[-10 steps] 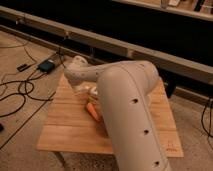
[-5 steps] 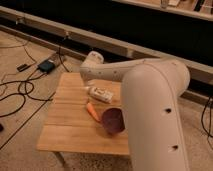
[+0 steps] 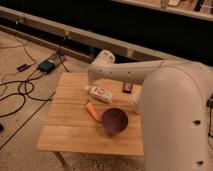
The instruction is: Place the white sponge in the ceramic cup
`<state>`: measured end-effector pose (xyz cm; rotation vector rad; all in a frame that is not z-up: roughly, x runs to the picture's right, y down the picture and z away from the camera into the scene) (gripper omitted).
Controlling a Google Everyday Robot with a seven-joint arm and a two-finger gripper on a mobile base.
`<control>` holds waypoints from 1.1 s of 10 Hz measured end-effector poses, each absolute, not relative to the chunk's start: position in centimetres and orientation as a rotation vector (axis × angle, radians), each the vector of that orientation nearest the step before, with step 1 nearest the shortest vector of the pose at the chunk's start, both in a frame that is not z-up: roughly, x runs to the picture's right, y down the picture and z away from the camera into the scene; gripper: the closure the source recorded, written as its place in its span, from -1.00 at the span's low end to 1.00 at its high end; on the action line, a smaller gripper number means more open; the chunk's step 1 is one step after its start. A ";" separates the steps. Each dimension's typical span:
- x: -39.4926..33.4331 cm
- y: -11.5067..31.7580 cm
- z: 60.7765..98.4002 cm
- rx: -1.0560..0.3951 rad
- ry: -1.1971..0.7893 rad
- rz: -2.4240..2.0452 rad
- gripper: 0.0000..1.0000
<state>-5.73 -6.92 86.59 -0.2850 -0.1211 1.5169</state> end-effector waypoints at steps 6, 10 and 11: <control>-2.4 -5.3 84.6 -0.390 -0.114 1.782 1.00; -0.3 -4.2 84.1 -0.470 -0.116 1.965 1.00; 0.2 -4.2 84.0 -0.490 -0.129 2.013 1.00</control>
